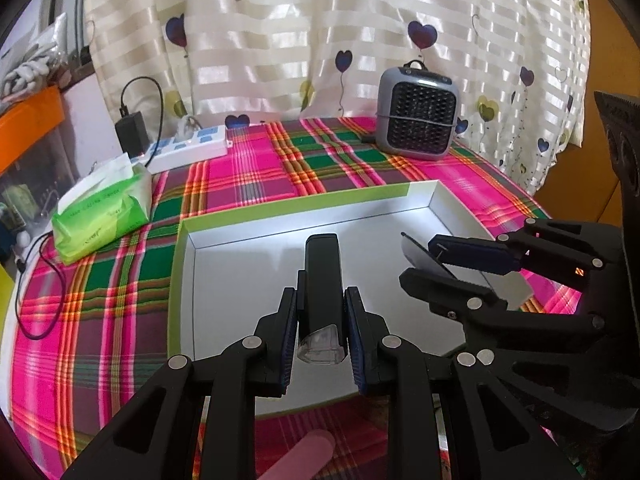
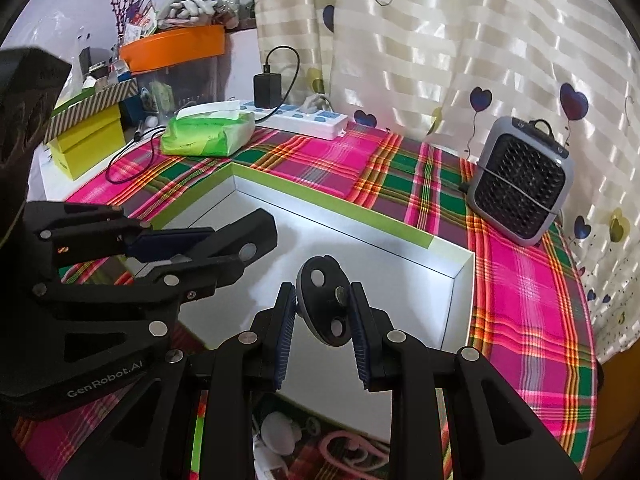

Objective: Organize objects
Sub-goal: 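Carry power bank into white box with left tool while right tool carries oval gadget in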

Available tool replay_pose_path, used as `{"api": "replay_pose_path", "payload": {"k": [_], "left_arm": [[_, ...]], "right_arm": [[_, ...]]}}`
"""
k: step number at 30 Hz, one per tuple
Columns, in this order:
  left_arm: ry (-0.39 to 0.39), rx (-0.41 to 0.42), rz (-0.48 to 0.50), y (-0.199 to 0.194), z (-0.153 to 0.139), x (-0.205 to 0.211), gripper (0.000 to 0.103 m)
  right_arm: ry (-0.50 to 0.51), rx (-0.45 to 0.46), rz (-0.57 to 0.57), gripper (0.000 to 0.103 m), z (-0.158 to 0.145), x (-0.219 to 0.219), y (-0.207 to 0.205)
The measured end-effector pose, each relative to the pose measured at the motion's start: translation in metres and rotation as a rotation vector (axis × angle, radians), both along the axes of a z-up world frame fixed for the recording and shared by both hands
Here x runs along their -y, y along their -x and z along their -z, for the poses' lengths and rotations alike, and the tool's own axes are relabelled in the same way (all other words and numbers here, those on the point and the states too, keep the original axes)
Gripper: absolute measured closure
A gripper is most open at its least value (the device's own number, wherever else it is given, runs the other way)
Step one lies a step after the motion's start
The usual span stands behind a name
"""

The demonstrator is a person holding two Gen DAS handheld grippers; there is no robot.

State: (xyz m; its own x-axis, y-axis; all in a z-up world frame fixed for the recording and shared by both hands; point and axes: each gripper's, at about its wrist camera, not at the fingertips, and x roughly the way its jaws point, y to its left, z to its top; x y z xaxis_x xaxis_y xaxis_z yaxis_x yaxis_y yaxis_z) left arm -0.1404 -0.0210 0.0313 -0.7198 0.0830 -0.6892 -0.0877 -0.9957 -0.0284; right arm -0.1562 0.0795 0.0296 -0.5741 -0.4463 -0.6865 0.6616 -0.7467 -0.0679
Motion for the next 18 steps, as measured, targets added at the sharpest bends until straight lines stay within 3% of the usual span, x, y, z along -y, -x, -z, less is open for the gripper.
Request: {"api": "replay_pose_path", "payload": {"k": [18], "left_arm": [[-0.006,0.049,0.034,0.009,0.013,-0.001,0.082]], "right_arm": [[-0.018,0.073,0.007,0.075,0.020,0.004,0.014]]}}
